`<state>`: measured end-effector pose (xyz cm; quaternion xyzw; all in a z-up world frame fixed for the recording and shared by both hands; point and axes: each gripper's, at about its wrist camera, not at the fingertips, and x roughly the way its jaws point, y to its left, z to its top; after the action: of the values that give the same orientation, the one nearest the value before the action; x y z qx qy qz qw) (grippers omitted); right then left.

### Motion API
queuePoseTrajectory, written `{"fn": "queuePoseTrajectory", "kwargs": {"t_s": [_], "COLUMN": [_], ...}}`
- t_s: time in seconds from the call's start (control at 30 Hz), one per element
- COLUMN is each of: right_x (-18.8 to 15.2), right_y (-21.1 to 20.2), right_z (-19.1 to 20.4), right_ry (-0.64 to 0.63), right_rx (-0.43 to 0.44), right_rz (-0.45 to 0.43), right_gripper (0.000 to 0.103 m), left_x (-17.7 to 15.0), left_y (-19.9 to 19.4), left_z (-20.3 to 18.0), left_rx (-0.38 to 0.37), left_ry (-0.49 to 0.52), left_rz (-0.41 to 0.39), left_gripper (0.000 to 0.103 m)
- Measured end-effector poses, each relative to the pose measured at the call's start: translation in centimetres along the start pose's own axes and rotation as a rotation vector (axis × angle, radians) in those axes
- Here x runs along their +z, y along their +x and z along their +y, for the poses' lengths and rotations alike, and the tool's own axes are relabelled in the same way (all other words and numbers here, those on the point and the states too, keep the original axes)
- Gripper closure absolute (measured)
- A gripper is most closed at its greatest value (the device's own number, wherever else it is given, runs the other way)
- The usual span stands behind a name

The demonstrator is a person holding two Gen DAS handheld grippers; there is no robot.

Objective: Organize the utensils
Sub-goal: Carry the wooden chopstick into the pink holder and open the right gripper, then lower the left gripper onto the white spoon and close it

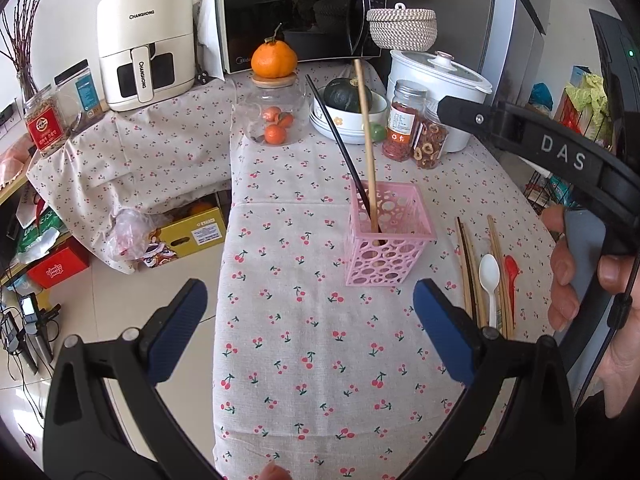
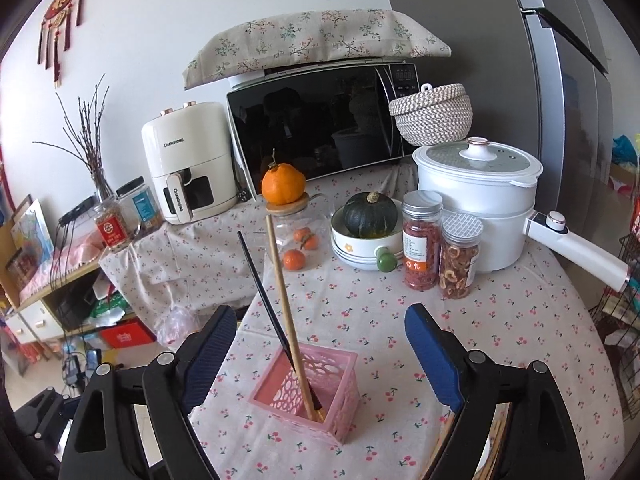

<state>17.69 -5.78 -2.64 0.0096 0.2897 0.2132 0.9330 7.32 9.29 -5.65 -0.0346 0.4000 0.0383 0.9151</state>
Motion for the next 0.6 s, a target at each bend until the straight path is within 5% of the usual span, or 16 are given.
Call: {"fn": "queuePoseTrajectory", "kwargs": {"t_s": [0.2,0.6], "right_x": [0.0,-0.6], "right_y": [-0.7,-2.8], "right_z": [-1.3,-4.5], "right_ry": [0.022,0.033], "right_rx": [-0.037,-0.090], "right_rz": [0.016,0.070], "right_gripper": [0.002,0.001], "left_x": [0.1,0.3], "left_y": [0.0,-0.1], "left_z": [-0.2,-1.7], "left_rx": [0.000,-0.003], "left_ry": [0.005,0.016], "left_rz": [-0.002,-0.024], "left_gripper": [0.001,0.001]}}
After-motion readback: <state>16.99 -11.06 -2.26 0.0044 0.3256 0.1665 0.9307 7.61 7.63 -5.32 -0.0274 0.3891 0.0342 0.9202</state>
